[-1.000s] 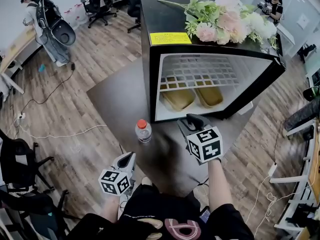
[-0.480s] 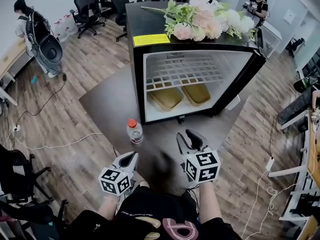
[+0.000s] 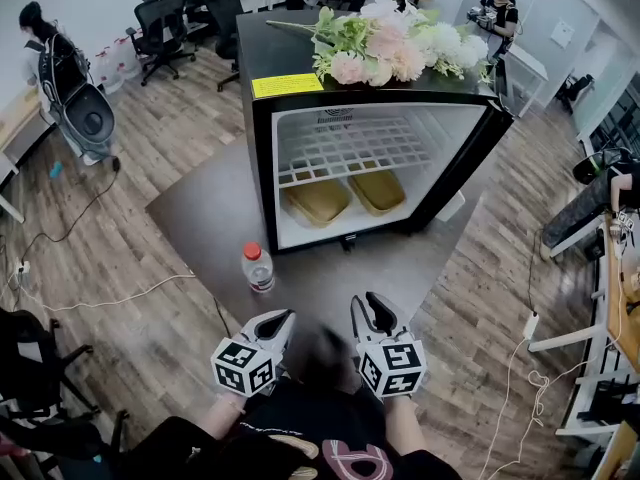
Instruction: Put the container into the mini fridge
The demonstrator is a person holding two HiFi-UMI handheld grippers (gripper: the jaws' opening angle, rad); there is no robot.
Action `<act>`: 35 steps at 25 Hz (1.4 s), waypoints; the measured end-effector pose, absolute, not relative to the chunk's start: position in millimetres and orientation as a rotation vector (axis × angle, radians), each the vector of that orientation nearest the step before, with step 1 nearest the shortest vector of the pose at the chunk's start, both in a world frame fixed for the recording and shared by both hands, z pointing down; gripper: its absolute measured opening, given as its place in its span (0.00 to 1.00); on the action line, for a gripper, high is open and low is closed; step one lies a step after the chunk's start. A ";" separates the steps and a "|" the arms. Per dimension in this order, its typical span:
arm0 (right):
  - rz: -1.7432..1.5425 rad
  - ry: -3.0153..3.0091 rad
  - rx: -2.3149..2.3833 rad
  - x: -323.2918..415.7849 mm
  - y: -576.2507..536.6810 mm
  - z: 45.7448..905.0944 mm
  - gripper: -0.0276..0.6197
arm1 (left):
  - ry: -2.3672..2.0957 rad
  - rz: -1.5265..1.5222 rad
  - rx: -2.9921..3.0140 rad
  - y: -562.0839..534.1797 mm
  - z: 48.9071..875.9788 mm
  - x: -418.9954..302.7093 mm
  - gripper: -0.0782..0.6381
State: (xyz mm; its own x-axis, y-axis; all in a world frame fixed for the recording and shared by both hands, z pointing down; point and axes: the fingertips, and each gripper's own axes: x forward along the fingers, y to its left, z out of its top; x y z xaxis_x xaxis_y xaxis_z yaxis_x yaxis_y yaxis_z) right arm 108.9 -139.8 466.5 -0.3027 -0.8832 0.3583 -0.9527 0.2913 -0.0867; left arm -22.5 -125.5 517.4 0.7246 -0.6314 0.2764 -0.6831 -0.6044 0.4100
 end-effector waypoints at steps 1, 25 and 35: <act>0.424 -2.310 1.705 110.5 -136.3 470.3 0.19 | -0.987 0.139 2.444 -124.9 515.9 -18.1 0.12; 0.446 -2.256 1.843 110.7 -99.4 509.8 0.05 | -0.856 0.162 2.534 -113.9 508.6 24.5 0.12; 0.463 -2.249 1.814 102.6 -96.8 517.4 0.05 | -0.775 0.211 2.600 -107.9 507.0 39.5 0.12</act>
